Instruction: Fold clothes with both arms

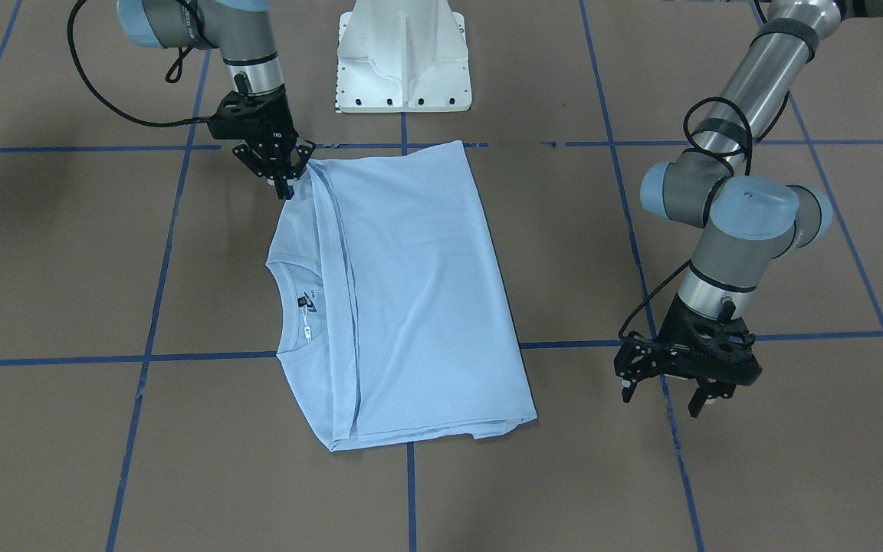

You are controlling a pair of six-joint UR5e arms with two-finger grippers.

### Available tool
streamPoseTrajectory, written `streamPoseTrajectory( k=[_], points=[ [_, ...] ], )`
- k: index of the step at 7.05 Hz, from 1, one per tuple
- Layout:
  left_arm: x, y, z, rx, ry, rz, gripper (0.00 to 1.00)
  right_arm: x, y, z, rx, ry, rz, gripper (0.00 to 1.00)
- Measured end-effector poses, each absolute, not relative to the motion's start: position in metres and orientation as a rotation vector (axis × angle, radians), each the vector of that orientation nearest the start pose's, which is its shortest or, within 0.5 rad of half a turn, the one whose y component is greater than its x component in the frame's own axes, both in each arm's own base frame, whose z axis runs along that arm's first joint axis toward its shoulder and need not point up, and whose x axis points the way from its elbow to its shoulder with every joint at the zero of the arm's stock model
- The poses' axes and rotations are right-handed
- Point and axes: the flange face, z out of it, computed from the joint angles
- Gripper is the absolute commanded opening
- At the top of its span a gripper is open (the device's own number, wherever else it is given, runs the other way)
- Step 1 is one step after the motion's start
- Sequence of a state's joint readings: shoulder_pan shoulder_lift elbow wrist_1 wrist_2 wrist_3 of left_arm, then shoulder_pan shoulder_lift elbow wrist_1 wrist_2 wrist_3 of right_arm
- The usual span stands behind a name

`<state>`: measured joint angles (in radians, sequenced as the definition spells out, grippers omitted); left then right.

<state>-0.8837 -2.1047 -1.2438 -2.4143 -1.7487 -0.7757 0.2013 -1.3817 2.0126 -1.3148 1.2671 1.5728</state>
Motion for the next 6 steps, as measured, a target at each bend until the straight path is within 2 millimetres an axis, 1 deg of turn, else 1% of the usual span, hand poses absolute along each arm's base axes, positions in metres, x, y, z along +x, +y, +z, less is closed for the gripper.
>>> streamPoseTrajectory(
  k=[2,4,5,6],
  points=[
    [0.377,-0.641,0.411,0.670,0.818,0.014,1.00,-0.493,-0.259,0.324,0.368,-0.862,0.277,1.00],
    [0.379,-0.640,0.412,0.667,0.818,0.015,1.00,-0.504,-0.241,0.318,0.417,-0.852,0.150,1.00],
    [0.381,-0.639,0.413,0.664,0.819,0.018,1.00,-0.510,-0.231,0.317,0.460,-0.838,0.078,0.91],
    [0.384,-0.638,0.413,0.663,0.820,0.020,1.00,-0.517,-0.215,0.317,0.496,-0.828,0.031,0.56]
  ],
)
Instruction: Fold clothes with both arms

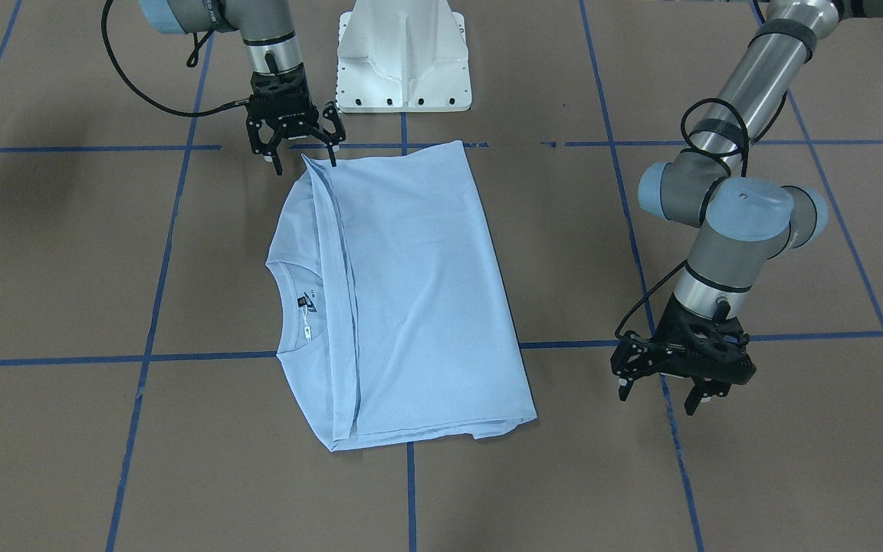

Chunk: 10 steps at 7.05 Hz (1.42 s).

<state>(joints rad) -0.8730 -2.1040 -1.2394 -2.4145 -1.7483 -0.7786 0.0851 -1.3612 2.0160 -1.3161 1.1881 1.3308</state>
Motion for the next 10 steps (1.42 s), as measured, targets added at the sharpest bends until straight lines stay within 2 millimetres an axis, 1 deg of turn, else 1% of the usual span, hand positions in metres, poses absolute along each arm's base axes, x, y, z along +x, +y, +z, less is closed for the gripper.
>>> streamPoseTrajectory(
  k=[1,2,3,4,5,6,9,10],
  points=[
    [0.386,-0.636,0.413,0.661,0.821,0.022,1.00,-0.523,-0.202,0.318,0.520,-0.822,0.003,0.42],
    [0.387,-0.635,0.413,0.660,0.822,0.024,1.00,-0.525,-0.197,0.317,0.545,-0.813,-0.028,0.33],
    [0.387,-0.635,0.413,0.660,0.822,0.024,1.00,-0.525,-0.198,0.316,0.578,-0.798,-0.067,0.33],
    [0.387,-0.635,0.413,0.660,0.822,0.024,1.00,-0.524,-0.201,0.315,0.597,-0.787,-0.086,0.27],
    [0.387,-0.635,0.413,0.660,0.822,0.024,1.00,-0.523,-0.204,0.315,0.605,-0.782,-0.092,0.09],
    [0.387,-0.635,0.415,0.658,0.821,0.024,1.00,-0.523,-0.205,0.315,0.609,-0.780,-0.093,0.00],
    [0.384,-0.631,0.415,0.661,0.822,0.024,1.00,-0.520,-0.209,0.314,0.619,-0.781,-0.073,0.00],
    [0.384,-0.631,0.415,0.662,0.823,0.024,1.00,-0.516,-0.212,0.313,0.620,-0.784,-0.061,0.00]
  ],
)
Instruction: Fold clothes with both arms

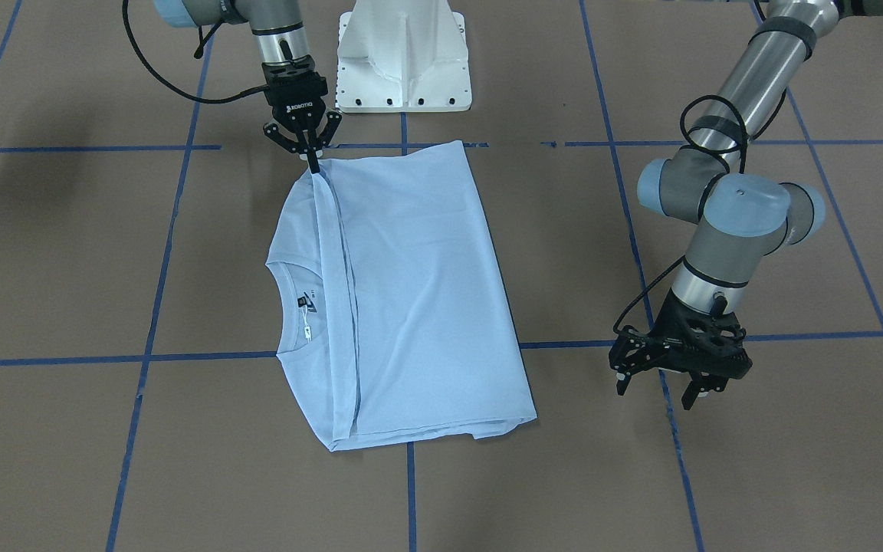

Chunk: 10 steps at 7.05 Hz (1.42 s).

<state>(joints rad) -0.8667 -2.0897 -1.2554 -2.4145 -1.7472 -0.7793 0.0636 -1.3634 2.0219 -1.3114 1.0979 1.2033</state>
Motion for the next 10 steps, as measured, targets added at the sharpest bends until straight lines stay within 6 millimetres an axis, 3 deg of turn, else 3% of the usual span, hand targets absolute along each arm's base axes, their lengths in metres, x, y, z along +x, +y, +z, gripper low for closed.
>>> streamPoseTrajectory(
  k=[3,4,5,8,9,10],
  points=[
    [0.384,-0.631,0.414,0.664,0.825,0.025,1.00,-0.488,-0.212,0.344,0.543,-0.782,0.082,0.00],
    [0.384,-0.630,0.415,0.662,0.825,0.026,1.00,-0.484,-0.209,0.355,0.512,-0.782,0.137,0.18],
    [0.385,-0.629,0.417,0.660,0.824,0.026,1.00,-0.483,-0.206,0.359,0.491,-0.787,0.178,0.99],
    [0.385,-0.629,0.418,0.658,0.823,0.027,1.00,-0.486,-0.207,0.348,0.443,-0.826,0.221,1.00],
    [0.385,-0.629,0.418,0.658,0.823,0.028,1.00,-0.490,-0.214,0.339,0.428,-0.839,0.200,0.86],
    [0.386,-0.628,0.418,0.658,0.823,0.028,1.00,-0.496,-0.220,0.334,0.434,-0.836,0.172,0.57]
  ],
)
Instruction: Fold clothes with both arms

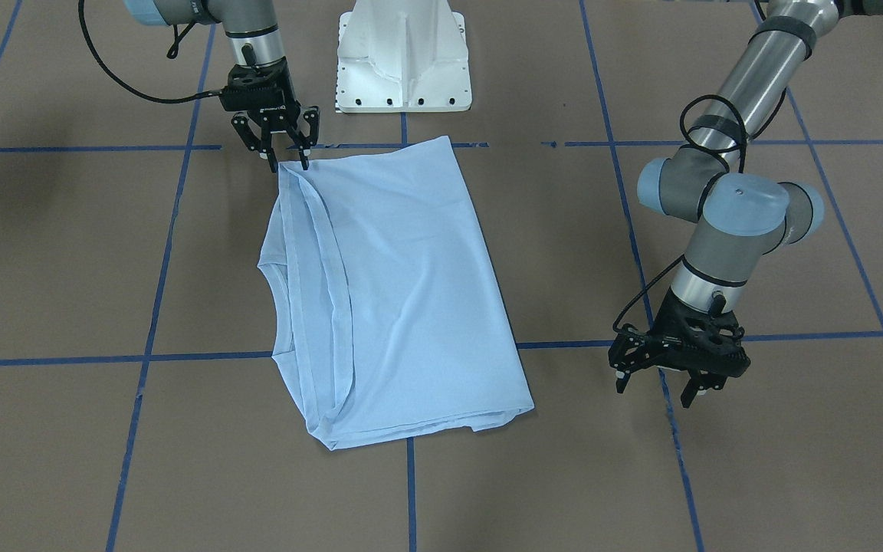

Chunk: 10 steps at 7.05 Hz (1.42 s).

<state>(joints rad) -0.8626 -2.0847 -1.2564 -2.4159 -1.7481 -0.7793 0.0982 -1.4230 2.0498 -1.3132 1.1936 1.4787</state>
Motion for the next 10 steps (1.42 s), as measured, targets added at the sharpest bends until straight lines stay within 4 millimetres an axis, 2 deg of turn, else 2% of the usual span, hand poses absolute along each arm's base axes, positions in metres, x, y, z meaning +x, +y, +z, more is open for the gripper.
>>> streamPoseTrajectory(
  k=[2,3,4,6,10],
  points=[
    [0.386,-0.628,0.419,0.657,0.823,0.029,1.00,-0.508,-0.227,0.334,0.465,-0.811,0.105,0.51],
    [0.386,-0.628,0.419,0.657,0.823,0.029,1.00,-0.512,-0.228,0.334,0.477,-0.802,0.079,0.37],
    [0.386,-0.628,0.418,0.657,0.823,0.029,1.00,-0.514,-0.228,0.335,0.481,-0.796,0.068,0.28],
    [0.386,-0.628,0.419,0.657,0.823,0.029,1.00,-0.516,-0.228,0.338,0.482,-0.788,0.060,0.00],
    [0.386,-0.628,0.419,0.656,0.823,0.029,1.00,-0.514,-0.230,0.332,0.488,-0.800,0.067,0.00]
  ],
)
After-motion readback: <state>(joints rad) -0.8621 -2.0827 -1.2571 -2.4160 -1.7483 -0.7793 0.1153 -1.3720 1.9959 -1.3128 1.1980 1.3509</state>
